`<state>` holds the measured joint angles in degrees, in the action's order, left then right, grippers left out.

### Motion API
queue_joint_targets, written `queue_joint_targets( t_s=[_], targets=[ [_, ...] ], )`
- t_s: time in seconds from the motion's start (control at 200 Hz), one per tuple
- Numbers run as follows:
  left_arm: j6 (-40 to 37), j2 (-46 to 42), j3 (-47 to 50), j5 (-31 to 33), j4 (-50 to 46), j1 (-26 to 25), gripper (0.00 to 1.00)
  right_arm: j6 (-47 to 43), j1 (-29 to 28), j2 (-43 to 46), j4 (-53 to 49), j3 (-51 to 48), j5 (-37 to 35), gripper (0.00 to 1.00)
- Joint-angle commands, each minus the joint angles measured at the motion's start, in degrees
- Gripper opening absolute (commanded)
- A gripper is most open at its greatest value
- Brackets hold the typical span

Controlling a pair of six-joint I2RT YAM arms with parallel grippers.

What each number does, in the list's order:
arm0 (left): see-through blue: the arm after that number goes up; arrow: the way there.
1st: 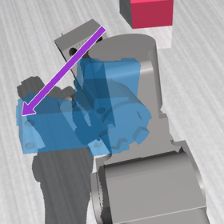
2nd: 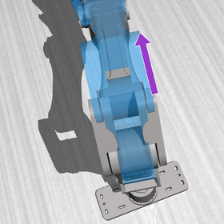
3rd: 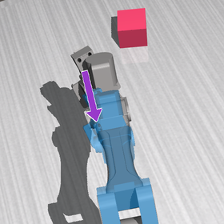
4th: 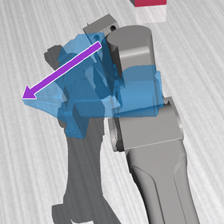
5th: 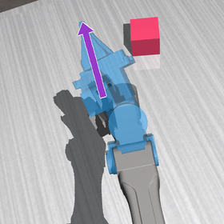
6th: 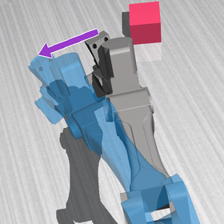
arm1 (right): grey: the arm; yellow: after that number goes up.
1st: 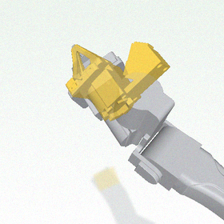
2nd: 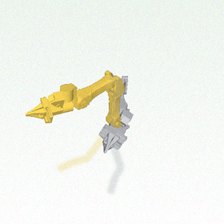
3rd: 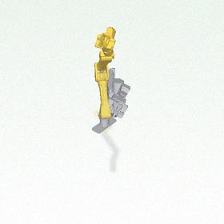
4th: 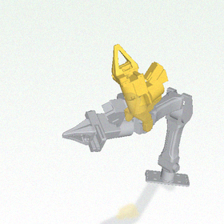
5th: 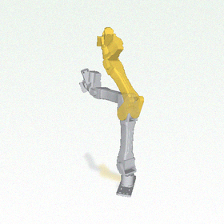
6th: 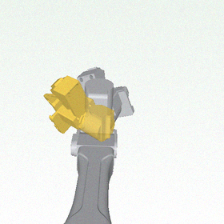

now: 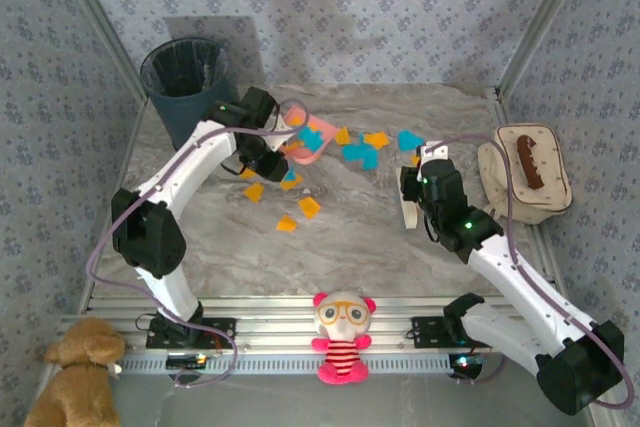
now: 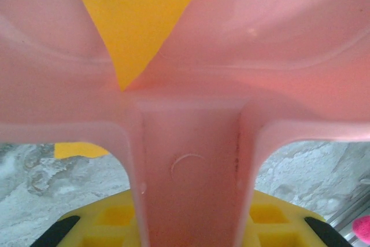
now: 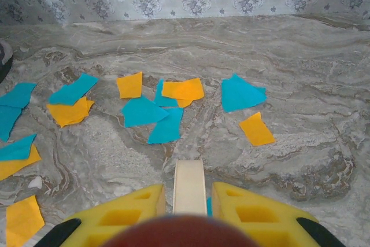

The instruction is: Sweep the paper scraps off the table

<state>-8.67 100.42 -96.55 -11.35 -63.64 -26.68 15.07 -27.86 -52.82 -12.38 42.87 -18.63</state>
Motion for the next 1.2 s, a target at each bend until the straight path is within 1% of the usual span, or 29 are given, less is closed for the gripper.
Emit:
queue_joint_targets(
  t_s=[0.0, 0.07, 0.165, 0.235, 0.26, 0.425, 0.66, 0.805, 0.959, 1.199],
  targets=[
    [3.0, 1.4, -7.0, -1.7, -4.4, 1.6, 0.00, 1.4, 0.4, 0.6, 1.2, -0.5, 0.5, 0.00],
    [4.0, 2.3, -10.0, -0.3, -5.8, 2.4, 0.00, 1.5, 0.5, 0.6, 1.5, -0.5, 0.5, 0.00],
    [5.1, 3.2, -13.4, -0.2, -6.8, 3.6, 0.00, 1.5, 0.5, 0.6, 1.7, -0.6, 0.6, 0.00],
    [5.4, 3.7, -14.8, -1.0, -7.1, 4.6, 0.00, 1.5, 0.5, 0.6, 1.7, -0.5, 0.8, 0.00],
    [5.4, 3.9, -17.0, -1.2, -7.2, 4.9, 0.00, 1.5, 0.5, 0.6, 1.6, -0.4, 0.7, 0.00],
    [6.4, 5.8, -22.7, -2.2, -8.1, 7.2, 0.00, 1.6, 0.5, 0.7, 1.1, 0.0, 1.1, 0.00],
    [8.9, 9.9, -32.5, -3.9, -10.2, 11.9, 0.00, 1.7, 0.5, 0.8, 0.4, 0.5, 1.3, 0.00],
    [11.9, 13.2, -38.9, -7.3, -11.3, 15.3, 0.00, 1.8, 0.5, 0.8, 0.0, 0.7, 1.3, 0.00],
    [14.8, 16.5, -45.3, -10.7, -12.3, 17.5, 0.00, 2.1, 0.5, 0.8, -0.3, 0.5, 1.2, 0.00],
    [21.8, 19.8, -49.5, -18.4, -10.8, 21.7, 0.00, 2.8, 0.4, 0.8, -0.6, 0.2, 1.4, 0.00]
  ],
)
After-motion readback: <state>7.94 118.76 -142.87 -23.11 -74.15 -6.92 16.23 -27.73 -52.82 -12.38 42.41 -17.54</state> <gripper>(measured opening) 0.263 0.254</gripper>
